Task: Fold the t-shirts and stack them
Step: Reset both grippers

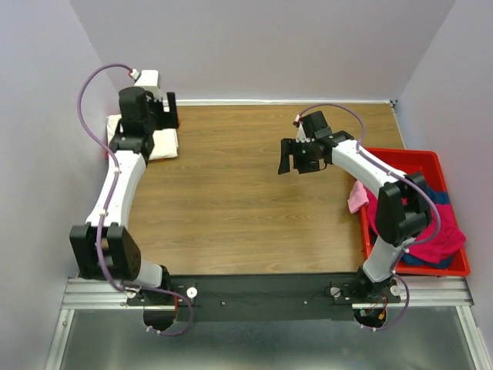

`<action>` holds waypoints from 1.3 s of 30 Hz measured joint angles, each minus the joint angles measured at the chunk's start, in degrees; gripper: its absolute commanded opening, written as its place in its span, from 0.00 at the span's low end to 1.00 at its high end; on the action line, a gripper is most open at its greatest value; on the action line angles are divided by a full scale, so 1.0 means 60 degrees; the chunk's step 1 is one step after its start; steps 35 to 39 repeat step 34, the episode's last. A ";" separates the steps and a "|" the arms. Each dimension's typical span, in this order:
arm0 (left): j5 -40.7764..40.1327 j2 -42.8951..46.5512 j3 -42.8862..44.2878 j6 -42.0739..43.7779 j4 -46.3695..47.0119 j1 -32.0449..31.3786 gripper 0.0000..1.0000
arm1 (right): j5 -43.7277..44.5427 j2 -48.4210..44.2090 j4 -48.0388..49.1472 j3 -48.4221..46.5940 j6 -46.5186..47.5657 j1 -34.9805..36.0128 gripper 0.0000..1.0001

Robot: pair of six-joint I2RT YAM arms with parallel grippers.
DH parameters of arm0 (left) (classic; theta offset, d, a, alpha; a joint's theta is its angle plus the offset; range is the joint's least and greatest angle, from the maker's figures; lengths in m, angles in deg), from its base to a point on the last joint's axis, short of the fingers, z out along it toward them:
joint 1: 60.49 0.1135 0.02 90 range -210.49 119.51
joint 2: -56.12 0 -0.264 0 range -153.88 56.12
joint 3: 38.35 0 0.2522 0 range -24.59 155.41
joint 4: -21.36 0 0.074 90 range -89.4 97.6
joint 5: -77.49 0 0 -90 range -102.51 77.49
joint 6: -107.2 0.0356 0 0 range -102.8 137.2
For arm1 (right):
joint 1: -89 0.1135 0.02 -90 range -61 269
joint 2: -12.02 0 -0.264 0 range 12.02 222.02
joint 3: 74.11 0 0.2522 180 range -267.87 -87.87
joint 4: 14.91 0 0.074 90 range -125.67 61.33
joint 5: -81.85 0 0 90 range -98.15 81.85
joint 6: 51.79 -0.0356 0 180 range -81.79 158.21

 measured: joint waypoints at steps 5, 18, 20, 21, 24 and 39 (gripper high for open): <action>-0.0240 0.1909 -0.1942 -0.1308 0.1362 -0.1588 0.94 | 0.0557 -0.0987 0.0291 0.0437 -0.0222 0.0000 0.85; -0.1898 0.3963 -0.3956 -0.2747 0.2069 -0.4747 0.95 | 0.1814 -0.3694 0.1042 0.2171 -0.0579 0.0004 0.85; -0.2080 0.4058 -0.3956 -0.2794 0.2058 -0.4885 0.95 | 0.1880 -0.3927 0.1078 0.2339 -0.0634 0.0004 0.85; -0.2146 0.4116 -0.3956 -0.2823 0.2040 -0.4962 0.95 | 0.1891 -0.4014 0.1089 0.2375 -0.0652 0.0004 0.85; -0.2277 0.4207 -0.3956 -0.2911 0.1960 -0.5104 0.95 | 0.1902 -0.4233 0.1206 0.2422 -0.0718 0.0004 0.85; -0.2339 0.4371 -0.3960 -0.3126 0.1898 -0.5380 0.95 | 0.1858 -0.4940 0.1421 0.2860 -0.0823 0.0004 0.85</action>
